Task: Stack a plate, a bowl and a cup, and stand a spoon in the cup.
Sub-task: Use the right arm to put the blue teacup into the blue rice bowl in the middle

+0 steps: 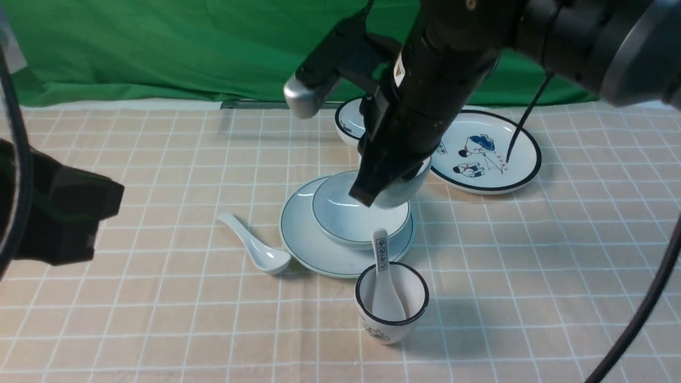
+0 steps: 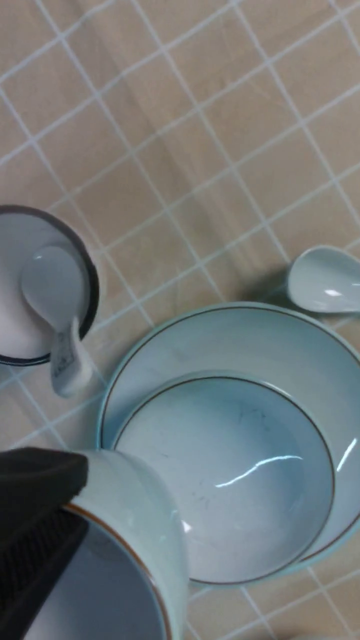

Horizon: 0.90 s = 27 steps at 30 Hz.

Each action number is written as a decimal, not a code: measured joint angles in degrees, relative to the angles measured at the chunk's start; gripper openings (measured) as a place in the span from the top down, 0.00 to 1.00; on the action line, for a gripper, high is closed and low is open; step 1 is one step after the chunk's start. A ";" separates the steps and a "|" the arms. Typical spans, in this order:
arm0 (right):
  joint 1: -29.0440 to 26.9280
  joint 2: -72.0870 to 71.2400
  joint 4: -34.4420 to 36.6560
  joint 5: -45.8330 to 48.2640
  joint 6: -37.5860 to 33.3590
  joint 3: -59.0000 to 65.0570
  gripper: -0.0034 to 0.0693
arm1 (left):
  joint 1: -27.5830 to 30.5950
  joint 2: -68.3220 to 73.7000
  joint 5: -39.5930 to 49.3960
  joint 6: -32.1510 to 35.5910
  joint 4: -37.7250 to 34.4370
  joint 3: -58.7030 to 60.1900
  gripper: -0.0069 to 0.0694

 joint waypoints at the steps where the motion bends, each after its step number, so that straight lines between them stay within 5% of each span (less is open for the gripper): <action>1: 0.00 0.68 0.13 -1.12 0.00 0.17 0.86 | 0.00 0.00 0.00 0.43 -0.31 0.00 0.87; 10: -1.61 7.79 0.28 -10.79 -0.26 0.54 0.86 | 0.00 0.00 -0.40 1.97 -1.71 0.94 0.87; 27: -2.02 12.23 1.61 -12.02 0.23 0.54 0.79 | 0.00 0.00 -1.08 2.16 -1.71 1.18 0.87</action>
